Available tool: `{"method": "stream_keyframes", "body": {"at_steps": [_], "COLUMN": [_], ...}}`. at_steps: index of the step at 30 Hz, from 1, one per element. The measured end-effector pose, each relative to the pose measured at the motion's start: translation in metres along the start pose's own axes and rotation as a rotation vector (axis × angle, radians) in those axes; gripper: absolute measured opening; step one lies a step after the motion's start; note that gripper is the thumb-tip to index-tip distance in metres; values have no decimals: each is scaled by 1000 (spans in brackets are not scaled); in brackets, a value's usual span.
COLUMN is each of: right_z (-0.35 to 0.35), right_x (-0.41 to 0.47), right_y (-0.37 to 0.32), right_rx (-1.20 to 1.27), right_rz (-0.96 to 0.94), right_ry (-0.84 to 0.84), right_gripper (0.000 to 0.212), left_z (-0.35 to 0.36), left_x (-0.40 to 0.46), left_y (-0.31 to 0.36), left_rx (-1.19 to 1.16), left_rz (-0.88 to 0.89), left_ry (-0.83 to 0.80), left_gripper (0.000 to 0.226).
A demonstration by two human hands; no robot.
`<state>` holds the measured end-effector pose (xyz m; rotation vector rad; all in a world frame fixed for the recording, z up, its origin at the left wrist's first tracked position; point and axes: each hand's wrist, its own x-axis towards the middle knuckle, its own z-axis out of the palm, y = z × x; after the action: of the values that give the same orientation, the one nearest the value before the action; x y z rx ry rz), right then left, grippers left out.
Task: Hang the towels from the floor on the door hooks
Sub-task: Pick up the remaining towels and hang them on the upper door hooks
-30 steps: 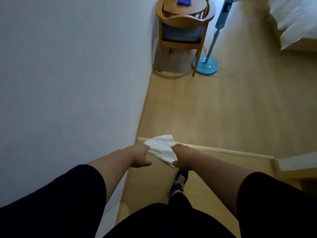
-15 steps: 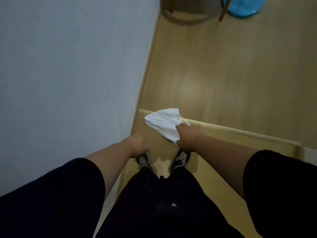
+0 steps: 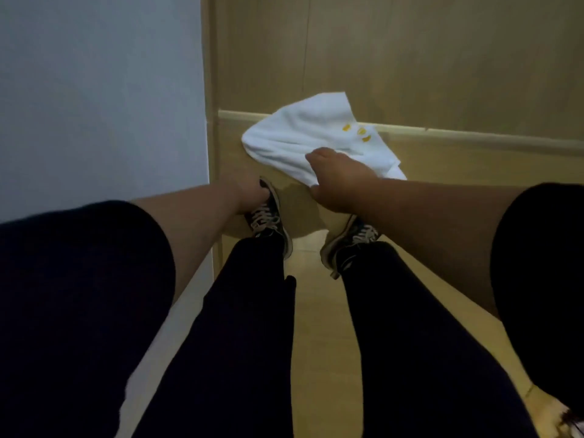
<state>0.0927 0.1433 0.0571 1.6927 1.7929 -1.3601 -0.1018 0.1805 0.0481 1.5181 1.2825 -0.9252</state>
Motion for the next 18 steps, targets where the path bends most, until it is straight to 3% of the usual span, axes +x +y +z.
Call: {"method": "stream_keyframes", "body": {"at_steps": [7, 10, 14, 18], "right_z": [72, 94, 115, 118], "right_x": [151, 197, 223, 222], "right_y": [43, 66, 84, 83], "right_rx": [-68, -71, -74, -49], "right_rz": [6, 18, 20, -5], "right_ry": [-23, -22, 3, 41], "right_gripper": [57, 52, 41, 38], "left_z": [22, 36, 48, 57], "left_x": [164, 213, 237, 237], "left_y": [-67, -91, -93, -86], "left_rx": [8, -146, -374, -426], "left_rz": [30, -30, -152, -139], "left_ry": [95, 215, 351, 383], "left_gripper": [43, 53, 57, 48]}}
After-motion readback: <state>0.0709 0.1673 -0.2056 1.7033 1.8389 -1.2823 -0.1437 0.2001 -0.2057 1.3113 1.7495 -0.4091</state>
